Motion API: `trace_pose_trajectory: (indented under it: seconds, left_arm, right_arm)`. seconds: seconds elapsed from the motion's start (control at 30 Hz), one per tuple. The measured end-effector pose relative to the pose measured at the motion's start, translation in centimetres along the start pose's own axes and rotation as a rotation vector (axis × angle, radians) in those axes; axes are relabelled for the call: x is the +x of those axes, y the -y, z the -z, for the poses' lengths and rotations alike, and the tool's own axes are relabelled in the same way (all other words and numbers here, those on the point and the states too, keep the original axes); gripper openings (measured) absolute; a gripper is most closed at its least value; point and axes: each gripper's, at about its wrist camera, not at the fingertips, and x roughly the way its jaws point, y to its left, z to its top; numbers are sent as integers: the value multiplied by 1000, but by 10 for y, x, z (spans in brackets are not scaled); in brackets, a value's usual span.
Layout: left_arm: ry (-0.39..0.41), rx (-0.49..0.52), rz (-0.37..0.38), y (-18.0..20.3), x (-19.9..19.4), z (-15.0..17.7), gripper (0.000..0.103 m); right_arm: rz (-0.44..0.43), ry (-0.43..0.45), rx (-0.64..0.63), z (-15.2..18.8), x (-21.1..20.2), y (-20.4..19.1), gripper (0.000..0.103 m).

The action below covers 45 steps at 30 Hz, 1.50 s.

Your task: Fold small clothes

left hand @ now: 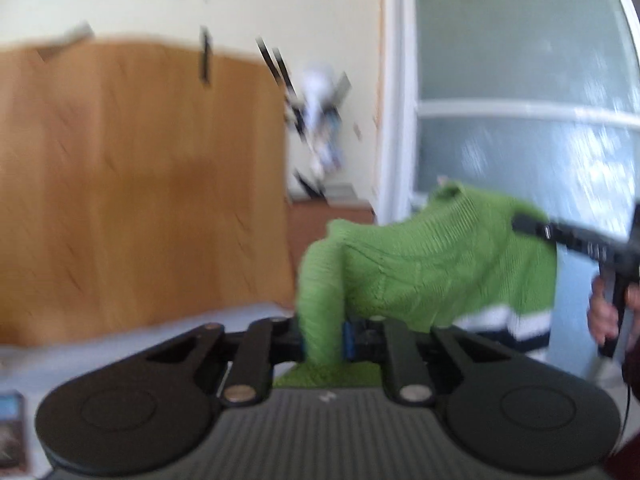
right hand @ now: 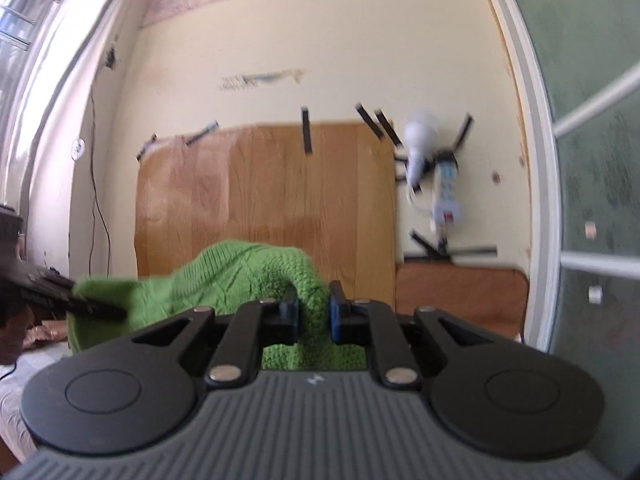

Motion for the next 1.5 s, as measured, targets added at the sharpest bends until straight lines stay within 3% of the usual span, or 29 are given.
trace_pose_trajectory:
  seconds: [0.2, 0.33, 0.4, 0.5, 0.63, 0.8, 0.93, 1.03, 1.1, 1.13, 1.17, 1.2, 1.27, 1.3, 1.37, 1.43, 1.5]
  left_arm:
    - [311, 85, -238, 33, -83, -91, 10]
    - [474, 174, -377, 67, -111, -139, 10]
    - [535, 204, -435, 76, -115, -160, 10]
    - [543, 212, -487, 76, -111, -187, 10]
    - [428, 177, -515, 42, -59, -199, 10]
    - [183, 85, -489, -20, 29, -166, 10]
    - [-24, 35, -496, -61, 117, -117, 11]
    - [-178, -42, -551, -102, 193, -69, 18]
    - [-322, -76, -595, -135, 253, -33, 51]
    - [-410, -99, -640, -150, 277, -10, 49]
    - [-497, -138, -667, -163, 293, 13, 41]
    - [-561, -184, -655, -172, 297, 33, 38]
    - [-588, -242, -575, -181, 281, 63, 41]
    - [-593, -254, -561, -181, 267, 73, 47]
    - [-599, -308, -508, -184, 237, 89, 58]
    - [-603, -371, -421, -181, 206, 103, 66]
    - [-599, -399, -361, -170, 180, 113, 81]
  right_arm:
    - [-73, 225, -76, -80, 3, -21, 13]
    - [-80, 336, -135, -130, 5, -33, 12]
    - [-84, 359, -160, -153, 12, -35, 12]
    - [-90, 356, -174, -174, 27, -35, 12]
    - [-84, 291, -164, -158, 59, -30, 12]
    - [-54, 135, -120, -99, 110, -14, 12]
    - [-19, -44, -81, -43, 175, 8, 12]
    - [2, -208, -56, 13, 253, 21, 15]
    - [62, -325, -78, 62, 308, 25, 25]
    - [115, -393, -81, 85, 328, 27, 32]
    - [140, -465, -59, 103, 339, 34, 32]
    - [135, -517, 0, 116, 340, 45, 32]
    - [92, -535, 124, 130, 315, 69, 33]
    - [87, -546, 148, 136, 304, 79, 35]
    - [103, -583, 182, 143, 273, 97, 49]
    - [104, -620, 248, 150, 242, 113, 55]
    - [77, -655, 327, 155, 214, 122, 61]
